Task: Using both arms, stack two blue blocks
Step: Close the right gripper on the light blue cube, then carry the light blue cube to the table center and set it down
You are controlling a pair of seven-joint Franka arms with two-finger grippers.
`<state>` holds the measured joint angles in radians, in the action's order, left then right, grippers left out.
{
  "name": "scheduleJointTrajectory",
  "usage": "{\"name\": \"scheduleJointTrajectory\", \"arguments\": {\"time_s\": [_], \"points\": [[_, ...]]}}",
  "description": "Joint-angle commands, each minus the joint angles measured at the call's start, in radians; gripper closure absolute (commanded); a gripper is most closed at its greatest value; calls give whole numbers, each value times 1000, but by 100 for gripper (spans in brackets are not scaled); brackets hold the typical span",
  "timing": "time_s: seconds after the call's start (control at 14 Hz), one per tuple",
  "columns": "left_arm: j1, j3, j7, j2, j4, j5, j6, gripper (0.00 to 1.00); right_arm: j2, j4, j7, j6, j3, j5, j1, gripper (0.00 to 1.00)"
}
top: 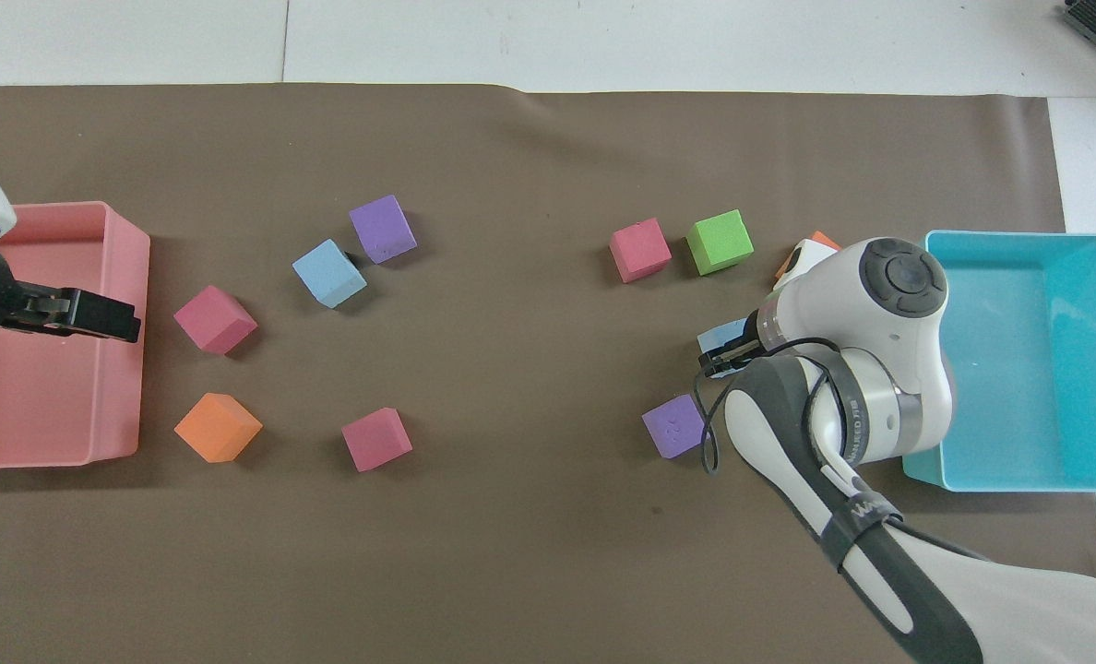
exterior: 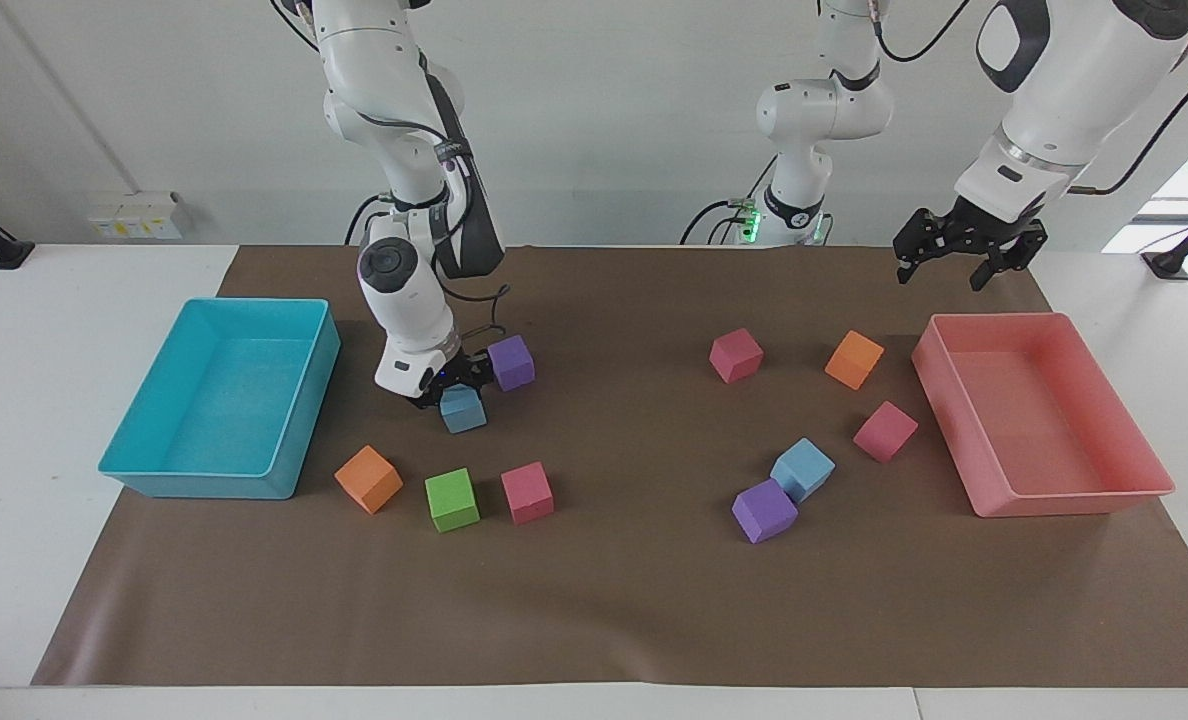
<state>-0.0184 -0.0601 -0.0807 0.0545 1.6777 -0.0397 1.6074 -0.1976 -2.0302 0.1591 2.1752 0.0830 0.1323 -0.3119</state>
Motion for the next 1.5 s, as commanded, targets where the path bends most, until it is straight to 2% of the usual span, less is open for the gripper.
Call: {"name": "scheduleJointTrajectory", "arguments": {"time_s": [0.0, 0.14, 0.43, 0.71, 1.07, 1.42], "points": [[-1, 0, 4, 18, 13, 11, -6, 0, 1, 112, -116, -130, -5, -3, -4, 100], [-3, 0, 4, 18, 13, 9, -6, 0, -14, 169, -195, -163, -5, -3, -38, 100], [-3, 0, 4, 18, 13, 9, -6, 0, -22, 195, -312, -155, -5, -2, -128, 100], [-3, 0, 4, 18, 13, 9, -4, 0, -123, 280, -479, -146, -5, 0, -211, 100], [-3, 0, 4, 19, 14, 11, -6, 0, -264, 401, -602, -95, -5, 7, -315, 100], [-1, 0, -1, 19, 14, 11, -4, 0, -266, 400, -618, -43, -6, 18, -323, 100]]}}
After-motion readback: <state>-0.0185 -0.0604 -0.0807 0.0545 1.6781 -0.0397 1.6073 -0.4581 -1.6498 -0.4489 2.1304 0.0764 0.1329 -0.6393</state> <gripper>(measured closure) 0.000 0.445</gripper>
